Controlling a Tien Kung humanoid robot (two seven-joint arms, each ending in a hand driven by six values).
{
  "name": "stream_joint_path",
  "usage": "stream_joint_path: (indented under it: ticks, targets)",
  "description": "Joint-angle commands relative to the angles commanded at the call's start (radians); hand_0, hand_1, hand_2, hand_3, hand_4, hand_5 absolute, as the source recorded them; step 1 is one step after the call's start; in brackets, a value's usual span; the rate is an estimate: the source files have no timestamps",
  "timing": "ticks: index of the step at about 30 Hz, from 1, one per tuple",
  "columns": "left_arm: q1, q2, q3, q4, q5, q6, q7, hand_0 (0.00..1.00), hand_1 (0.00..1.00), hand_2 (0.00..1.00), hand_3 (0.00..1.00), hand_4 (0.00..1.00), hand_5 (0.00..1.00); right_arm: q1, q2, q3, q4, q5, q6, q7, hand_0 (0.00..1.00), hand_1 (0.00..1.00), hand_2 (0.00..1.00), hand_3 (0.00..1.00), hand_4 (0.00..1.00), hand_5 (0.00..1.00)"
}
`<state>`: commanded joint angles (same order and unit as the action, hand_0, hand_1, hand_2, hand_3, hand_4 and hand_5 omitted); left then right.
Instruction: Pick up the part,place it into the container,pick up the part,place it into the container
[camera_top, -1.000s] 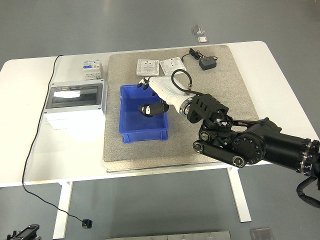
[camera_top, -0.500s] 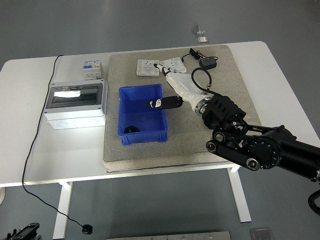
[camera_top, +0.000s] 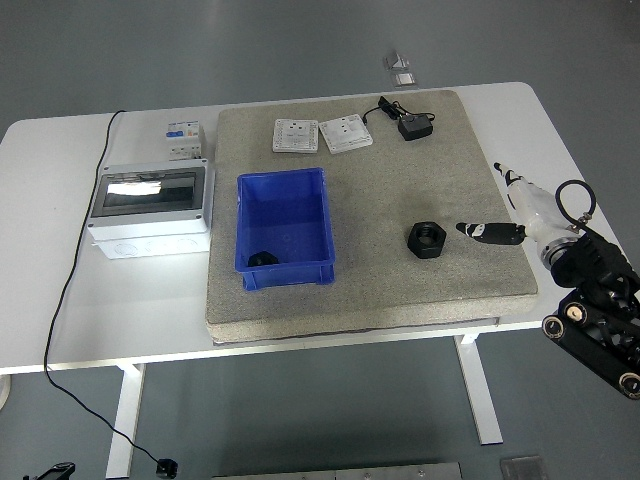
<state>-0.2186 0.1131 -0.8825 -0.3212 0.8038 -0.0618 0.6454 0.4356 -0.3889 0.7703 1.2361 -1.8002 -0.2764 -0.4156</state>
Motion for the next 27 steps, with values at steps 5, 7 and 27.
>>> stream_joint_path:
  ticks: [5,7,27]
  targets:
    - [-0.001,-0.005,0.004,0.001,0.000,0.000,0.000,0.731,0.705,0.591,0.526,0.504,0.615,0.051,0.030,-0.101,-0.024,0.020,0.001,-0.018,0.663,0.917,0.997,0.998,0.852,0.335]
    - [-0.003,-0.006,0.005,0.001,0.001,0.000,0.000,0.731,0.705,0.591,0.526,0.504,0.615,0.082,0.038,-0.143,-0.033,0.026,0.000,-0.024,0.663,0.917,0.997,0.998,0.852,0.335]
    - [-0.009,0.000,0.012,0.001,-0.009,-0.001,0.000,0.736,0.706,0.595,0.527,0.466,0.618,0.190,0.105,-0.266,-0.088,0.038,0.146,-0.115,0.556,0.432,0.628,0.713,0.398,0.089]
